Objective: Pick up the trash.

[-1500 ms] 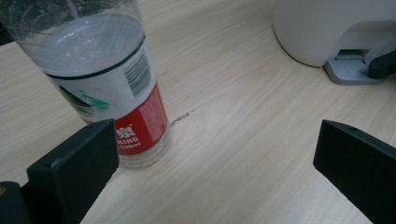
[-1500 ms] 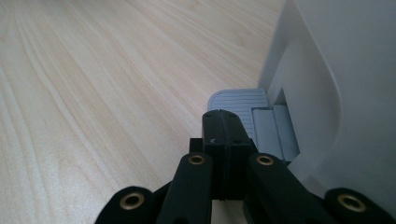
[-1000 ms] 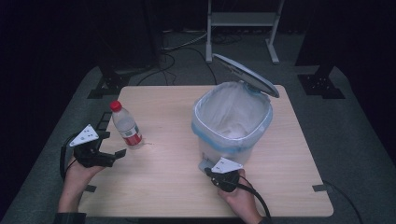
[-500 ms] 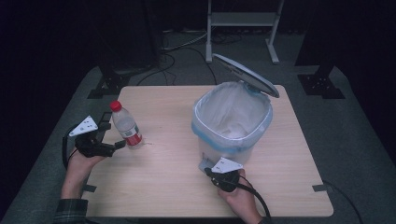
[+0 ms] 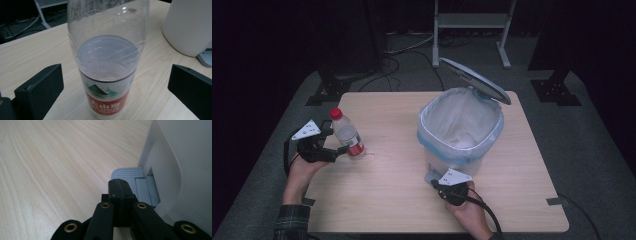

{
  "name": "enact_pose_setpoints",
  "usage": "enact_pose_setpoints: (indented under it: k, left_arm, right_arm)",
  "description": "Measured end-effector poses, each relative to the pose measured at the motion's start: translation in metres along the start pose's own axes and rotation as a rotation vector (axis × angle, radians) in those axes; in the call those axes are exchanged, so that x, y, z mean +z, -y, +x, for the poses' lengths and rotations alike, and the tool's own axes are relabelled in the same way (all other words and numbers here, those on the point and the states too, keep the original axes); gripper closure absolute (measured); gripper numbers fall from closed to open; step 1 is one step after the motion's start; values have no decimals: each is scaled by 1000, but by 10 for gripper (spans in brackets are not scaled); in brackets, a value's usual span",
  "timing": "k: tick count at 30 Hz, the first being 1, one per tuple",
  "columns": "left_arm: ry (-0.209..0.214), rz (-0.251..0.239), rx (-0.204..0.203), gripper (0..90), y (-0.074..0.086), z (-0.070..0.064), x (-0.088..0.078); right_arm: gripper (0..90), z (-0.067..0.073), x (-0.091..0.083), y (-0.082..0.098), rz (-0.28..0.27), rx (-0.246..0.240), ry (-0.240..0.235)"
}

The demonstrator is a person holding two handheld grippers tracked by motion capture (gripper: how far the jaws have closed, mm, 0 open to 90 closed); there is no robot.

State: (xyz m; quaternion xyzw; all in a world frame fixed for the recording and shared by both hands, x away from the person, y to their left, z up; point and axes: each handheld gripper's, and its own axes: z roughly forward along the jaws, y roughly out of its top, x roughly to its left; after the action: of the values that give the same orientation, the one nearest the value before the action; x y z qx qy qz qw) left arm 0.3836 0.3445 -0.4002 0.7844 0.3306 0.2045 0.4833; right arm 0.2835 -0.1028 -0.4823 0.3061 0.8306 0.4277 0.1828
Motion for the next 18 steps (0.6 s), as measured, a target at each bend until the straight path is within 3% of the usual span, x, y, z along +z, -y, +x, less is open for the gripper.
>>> enact_pose_setpoints:
  k: [12,18]
  left_arm:
    - [13,-6,5,0,1,3,16]
    - [14,-23,-21,0,3,7,22]
  right_arm:
    - [894,0,0,0,0,2,-1]
    - [894,0,0,0,0,2,-1]
